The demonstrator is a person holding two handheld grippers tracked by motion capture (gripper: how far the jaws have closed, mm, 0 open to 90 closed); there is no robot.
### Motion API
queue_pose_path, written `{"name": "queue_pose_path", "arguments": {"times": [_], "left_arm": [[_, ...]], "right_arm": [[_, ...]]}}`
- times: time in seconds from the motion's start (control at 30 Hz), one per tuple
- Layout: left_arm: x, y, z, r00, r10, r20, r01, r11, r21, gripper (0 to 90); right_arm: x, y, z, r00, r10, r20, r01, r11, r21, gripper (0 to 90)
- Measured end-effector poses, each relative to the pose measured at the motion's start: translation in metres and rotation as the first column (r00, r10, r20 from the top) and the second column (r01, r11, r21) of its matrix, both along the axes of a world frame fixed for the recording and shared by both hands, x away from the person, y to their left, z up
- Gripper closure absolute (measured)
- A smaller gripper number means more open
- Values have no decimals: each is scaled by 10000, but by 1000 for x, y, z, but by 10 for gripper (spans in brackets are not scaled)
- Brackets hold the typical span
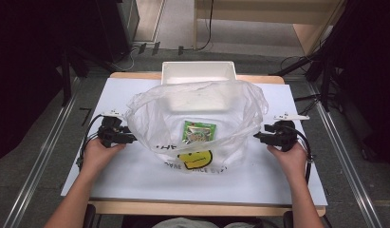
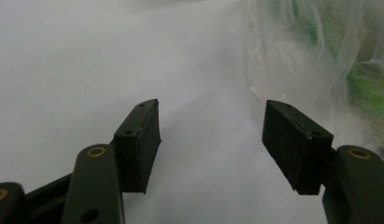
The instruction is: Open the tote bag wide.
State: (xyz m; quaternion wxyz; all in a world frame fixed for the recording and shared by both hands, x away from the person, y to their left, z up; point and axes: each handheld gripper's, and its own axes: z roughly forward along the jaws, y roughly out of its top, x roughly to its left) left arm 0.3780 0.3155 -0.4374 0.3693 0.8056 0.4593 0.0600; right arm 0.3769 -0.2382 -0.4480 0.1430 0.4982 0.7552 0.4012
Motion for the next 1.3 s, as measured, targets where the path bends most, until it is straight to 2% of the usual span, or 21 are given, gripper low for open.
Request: {"name": "queue_pose_path", "arguments": {"times": [0.67,0.83,0.87,0.97,1.03,1.1,1.13,1.2,1.23,1.3], "left_arm": [[0,1,1,10000,-63,-28,62,9999,-128,412],[-1,2,4,10000,5,-48,-6,9997,-250,427],[0,1,7,9999,-25,-145,21,9997,-234,436],[-2,-1,17,9996,-284,53,284,9996,-69,465],[-2,0,23,9990,-449,85,450,9989,-158,484],[-1,1,27,9987,-512,-9,512,9983,-278,505],[0,1,35,9985,-502,-197,495,9981,-353,512],[-1,0,39,9981,-594,-141,589,9977,-321,538],[0,0,47,9971,-762,60,762,9971,-10,553],[1,1,50,9973,-729,40,730,9973,-73,576]], "right_arm": [[0,1,0,9998,167,-97,-166,9998,56,403],[-1,2,3,9992,396,3,-396,9992,-9,426],[-1,2,5,9991,423,65,-423,9991,3,430],[-2,0,13,9985,506,201,-506,9987,9,441],[-2,-3,20,9976,640,278,-645,9978,155,458],[-4,-8,29,9972,696,264,-707,9965,452,481],[-4,-11,34,9967,753,316,-769,9957,516,482],[-7,-17,45,9962,784,384,-808,9946,651,489],[-7,-19,50,9963,739,443,-769,9946,692,491],[-8,-22,56,9966,730,383,-759,9938,807,495]]}}
